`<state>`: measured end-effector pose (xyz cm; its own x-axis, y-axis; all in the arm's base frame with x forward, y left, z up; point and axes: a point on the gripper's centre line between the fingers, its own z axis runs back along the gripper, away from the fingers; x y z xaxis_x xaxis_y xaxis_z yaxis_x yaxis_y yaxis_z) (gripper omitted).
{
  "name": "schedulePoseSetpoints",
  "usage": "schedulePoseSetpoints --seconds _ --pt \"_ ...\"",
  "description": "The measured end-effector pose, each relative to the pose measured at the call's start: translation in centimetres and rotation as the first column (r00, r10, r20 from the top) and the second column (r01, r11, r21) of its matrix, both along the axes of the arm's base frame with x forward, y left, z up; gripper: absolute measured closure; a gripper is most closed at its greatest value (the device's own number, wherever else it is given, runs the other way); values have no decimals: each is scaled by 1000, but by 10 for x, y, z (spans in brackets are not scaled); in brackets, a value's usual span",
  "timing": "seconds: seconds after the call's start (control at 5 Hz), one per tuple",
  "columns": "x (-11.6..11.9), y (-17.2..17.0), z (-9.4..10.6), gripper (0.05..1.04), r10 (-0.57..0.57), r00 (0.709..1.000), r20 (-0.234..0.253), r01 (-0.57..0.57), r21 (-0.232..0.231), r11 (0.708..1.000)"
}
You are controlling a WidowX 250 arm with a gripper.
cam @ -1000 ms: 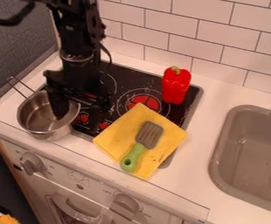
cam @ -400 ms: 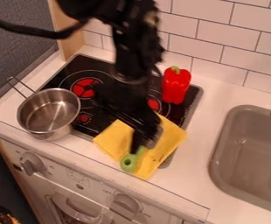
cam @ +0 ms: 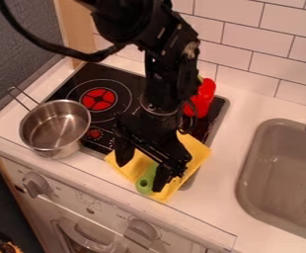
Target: Moved the wooden spatula to the left burner
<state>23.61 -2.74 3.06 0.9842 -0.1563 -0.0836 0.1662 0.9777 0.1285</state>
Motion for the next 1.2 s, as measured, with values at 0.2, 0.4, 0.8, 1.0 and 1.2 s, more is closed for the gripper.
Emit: schedulePoseSetpoints --seconds 0.2,0.4,0.8,1.0,1.2 --pt "-1 2 -8 218 12 1000 -19 -12 3 1000" --pt "0 2 -16 510 25 999 -25 -25 4 1000" --pt "-5 1 -21 719 53 998 -29 -53 6 999" --pt "-8 1 -19 719 54 998 -44 -53 8 999" --pt "6 36 31 719 182 981 72 -180 -35 983"
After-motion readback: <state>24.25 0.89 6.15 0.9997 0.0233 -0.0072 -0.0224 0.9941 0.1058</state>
